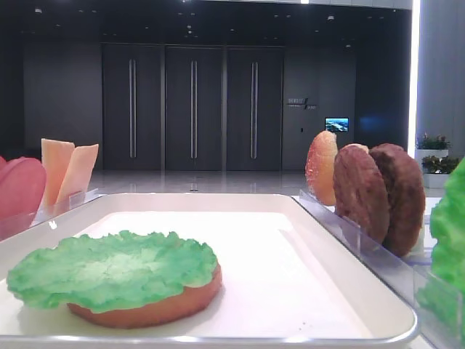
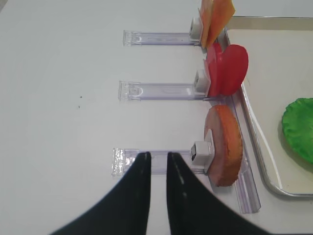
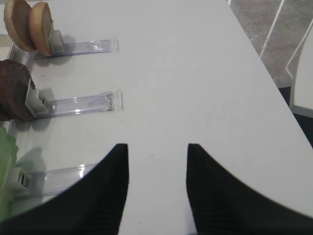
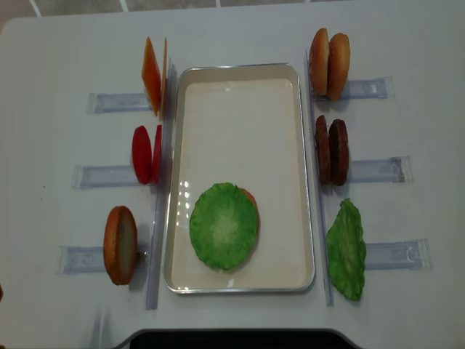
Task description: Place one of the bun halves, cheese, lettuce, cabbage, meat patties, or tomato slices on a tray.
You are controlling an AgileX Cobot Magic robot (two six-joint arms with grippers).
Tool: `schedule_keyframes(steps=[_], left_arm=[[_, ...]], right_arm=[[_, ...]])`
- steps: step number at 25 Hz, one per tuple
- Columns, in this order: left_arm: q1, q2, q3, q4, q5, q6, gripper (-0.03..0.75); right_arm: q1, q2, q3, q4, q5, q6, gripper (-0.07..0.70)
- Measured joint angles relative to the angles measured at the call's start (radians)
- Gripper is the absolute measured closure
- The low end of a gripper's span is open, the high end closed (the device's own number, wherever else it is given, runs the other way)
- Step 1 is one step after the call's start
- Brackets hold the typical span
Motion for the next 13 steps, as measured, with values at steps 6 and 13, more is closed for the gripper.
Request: schedule_keyframes(steps=[6, 13], left_arm=[[0.000, 0.000, 0.000, 0.000, 0.000, 0.000, 0.629], [0.000, 0.000, 0.000, 0.000, 0.000, 0.000, 0.629]], right_arm=[[0.000, 0.000, 0.000, 0.000, 0.000, 0.000, 0.357], [0.000, 0.000, 0.000, 0.000, 0.000, 0.000, 0.358]])
